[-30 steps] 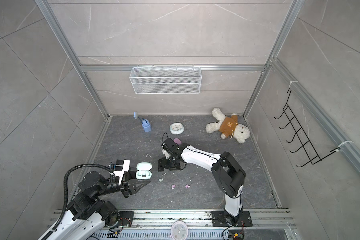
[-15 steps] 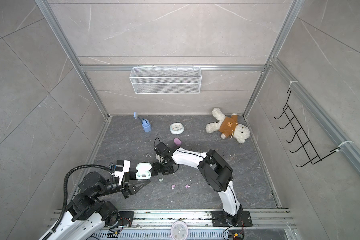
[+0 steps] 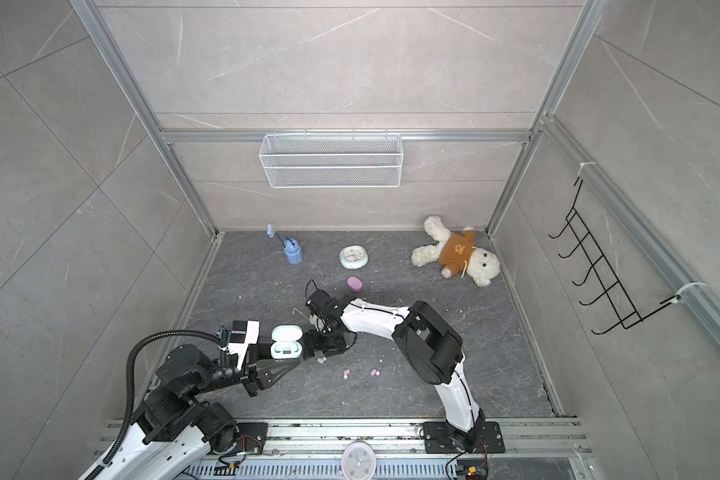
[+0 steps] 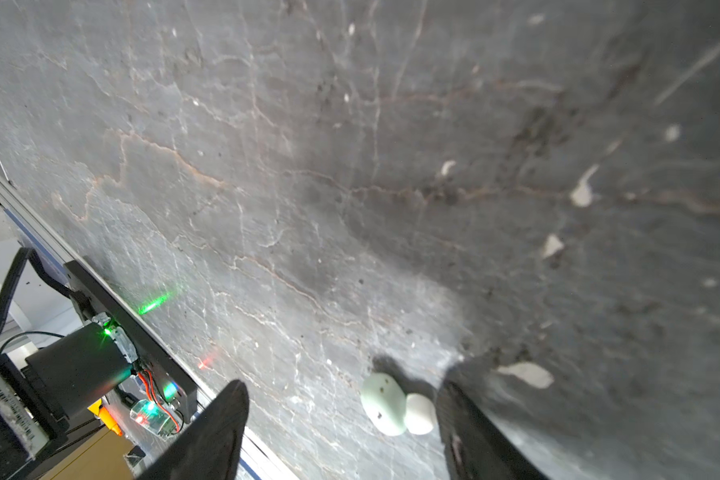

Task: Insert the wireless bluetooth earbuds into the charging case
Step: 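Lower the open right gripper around the second mint earbud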

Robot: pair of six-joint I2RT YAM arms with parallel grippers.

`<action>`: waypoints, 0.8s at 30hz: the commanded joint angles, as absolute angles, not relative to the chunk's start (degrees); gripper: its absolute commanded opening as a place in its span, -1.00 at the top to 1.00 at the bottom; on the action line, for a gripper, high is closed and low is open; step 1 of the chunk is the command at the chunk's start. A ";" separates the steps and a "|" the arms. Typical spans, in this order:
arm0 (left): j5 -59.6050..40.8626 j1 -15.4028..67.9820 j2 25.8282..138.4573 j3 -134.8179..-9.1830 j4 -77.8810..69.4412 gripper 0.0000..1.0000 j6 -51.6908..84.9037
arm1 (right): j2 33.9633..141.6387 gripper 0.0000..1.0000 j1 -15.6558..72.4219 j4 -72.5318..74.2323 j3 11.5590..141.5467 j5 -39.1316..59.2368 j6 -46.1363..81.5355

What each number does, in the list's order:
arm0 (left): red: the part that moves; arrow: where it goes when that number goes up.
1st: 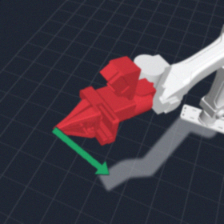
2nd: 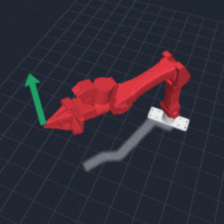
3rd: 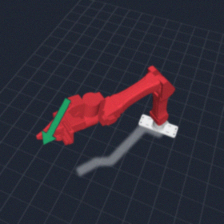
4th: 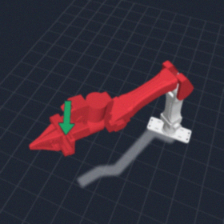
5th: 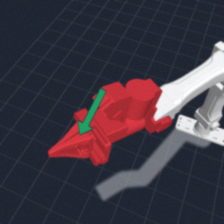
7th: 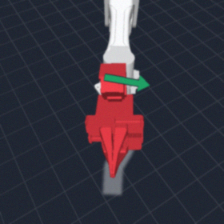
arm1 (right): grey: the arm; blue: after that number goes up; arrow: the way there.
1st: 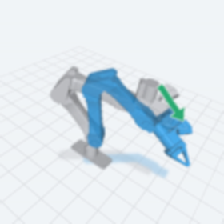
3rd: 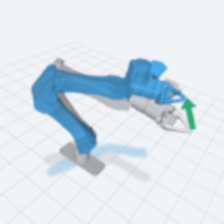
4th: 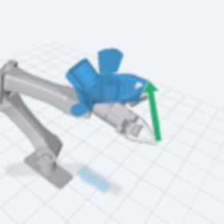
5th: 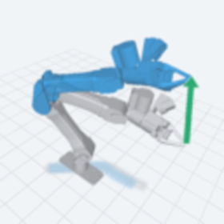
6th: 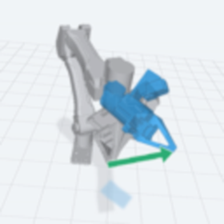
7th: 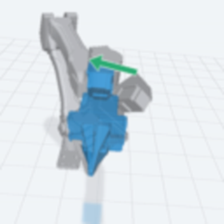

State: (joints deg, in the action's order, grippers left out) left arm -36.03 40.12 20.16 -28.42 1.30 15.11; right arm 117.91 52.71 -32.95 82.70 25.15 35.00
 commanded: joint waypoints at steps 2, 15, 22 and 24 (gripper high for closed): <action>-35.81 39.91 19.69 -28.52 -0.19 0.66 13.62 | 117.74 -0.49 53.39 -35.07 81.79 25.99 36.29; -35.60 39.90 19.51 -28.66 0.08 0.66 13.69 | 115.84 -0.54 54.14 -38.83 82.55 21.87 38.12; -35.74 39.93 18.61 -29.22 1.24 0.66 14.26 | 114.80 -0.36 55.44 -42.35 86.12 13.59 36.86; -35.82 39.91 18.02 -29.57 2.20 0.66 14.23 | 115.60 -0.23 56.09 -43.81 87.79 11.46 35.68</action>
